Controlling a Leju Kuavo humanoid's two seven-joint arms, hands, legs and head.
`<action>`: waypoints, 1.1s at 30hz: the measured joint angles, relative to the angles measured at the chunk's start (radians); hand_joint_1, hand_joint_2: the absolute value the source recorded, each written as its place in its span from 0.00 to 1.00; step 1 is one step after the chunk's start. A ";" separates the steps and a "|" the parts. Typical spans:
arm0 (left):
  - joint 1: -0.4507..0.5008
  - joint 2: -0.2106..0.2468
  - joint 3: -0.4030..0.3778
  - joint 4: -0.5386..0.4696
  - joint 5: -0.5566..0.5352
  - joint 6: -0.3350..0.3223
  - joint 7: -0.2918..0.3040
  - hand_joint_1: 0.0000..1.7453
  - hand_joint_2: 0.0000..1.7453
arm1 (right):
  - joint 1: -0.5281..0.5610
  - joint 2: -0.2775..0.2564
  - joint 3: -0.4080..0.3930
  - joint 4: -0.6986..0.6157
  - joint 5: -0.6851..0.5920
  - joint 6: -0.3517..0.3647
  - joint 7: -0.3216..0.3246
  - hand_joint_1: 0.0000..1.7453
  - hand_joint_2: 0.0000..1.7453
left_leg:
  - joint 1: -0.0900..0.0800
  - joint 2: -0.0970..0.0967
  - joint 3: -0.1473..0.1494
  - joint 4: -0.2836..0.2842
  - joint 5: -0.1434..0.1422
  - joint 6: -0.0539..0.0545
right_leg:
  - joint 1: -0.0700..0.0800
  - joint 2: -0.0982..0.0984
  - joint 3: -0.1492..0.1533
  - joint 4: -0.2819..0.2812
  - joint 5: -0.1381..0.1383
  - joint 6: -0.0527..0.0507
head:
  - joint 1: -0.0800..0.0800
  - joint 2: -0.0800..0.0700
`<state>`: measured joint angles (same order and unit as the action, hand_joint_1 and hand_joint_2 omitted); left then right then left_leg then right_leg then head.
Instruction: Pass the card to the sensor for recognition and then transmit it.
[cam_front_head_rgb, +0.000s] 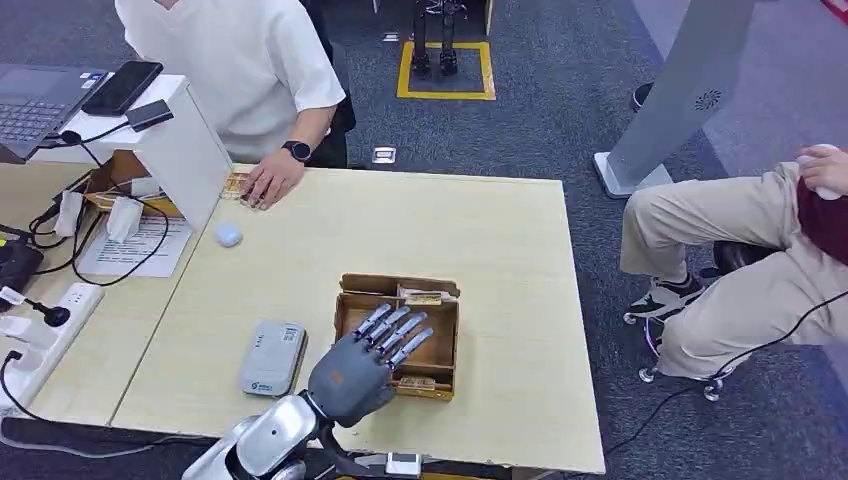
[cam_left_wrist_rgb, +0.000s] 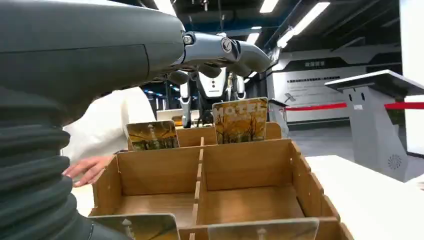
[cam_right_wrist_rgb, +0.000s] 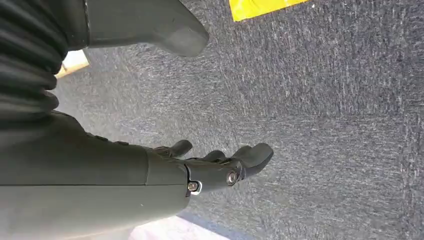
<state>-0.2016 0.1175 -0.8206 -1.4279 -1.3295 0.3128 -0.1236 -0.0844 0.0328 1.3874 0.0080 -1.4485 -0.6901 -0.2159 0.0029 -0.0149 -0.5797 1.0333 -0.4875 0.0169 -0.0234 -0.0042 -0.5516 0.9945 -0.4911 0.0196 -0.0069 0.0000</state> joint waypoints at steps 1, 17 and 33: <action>0.000 0.000 0.000 0.000 -0.005 0.000 0.003 0.00 1.00 | 0.000 0.000 0.001 0.000 0.000 0.000 0.000 0.00 1.00 | 0.000 0.000 0.000 0.000 0.000 0.000 | 0.000 0.000 0.000 0.000 0.000 0.000 | 0.000 0.000; -0.005 0.006 -0.001 0.008 -0.020 0.001 0.015 0.00 1.00 | 0.000 0.000 0.014 0.000 -0.002 0.000 0.000 0.00 1.00 | 0.000 0.000 0.000 0.000 0.000 0.000 | 0.000 0.000 0.000 0.000 0.000 0.000 | 0.000 0.000; 0.000 0.005 -0.001 0.049 -0.056 -0.001 0.084 0.89 1.00 | 0.001 0.002 0.016 0.000 -0.006 0.000 0.003 0.00 1.00 | 0.000 0.000 0.000 0.000 0.000 0.000 | 0.000 0.000 0.000 0.000 0.000 0.000 | 0.000 0.000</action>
<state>-0.2016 0.1225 -0.8213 -1.3791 -1.3855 0.3117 -0.0401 -0.0839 0.0343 1.4034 0.0080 -1.4542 -0.6901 -0.2125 0.0029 -0.0150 -0.5798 1.0333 -0.4875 0.0169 -0.0235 -0.0042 -0.5515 0.9945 -0.4911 0.0196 -0.0065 0.0000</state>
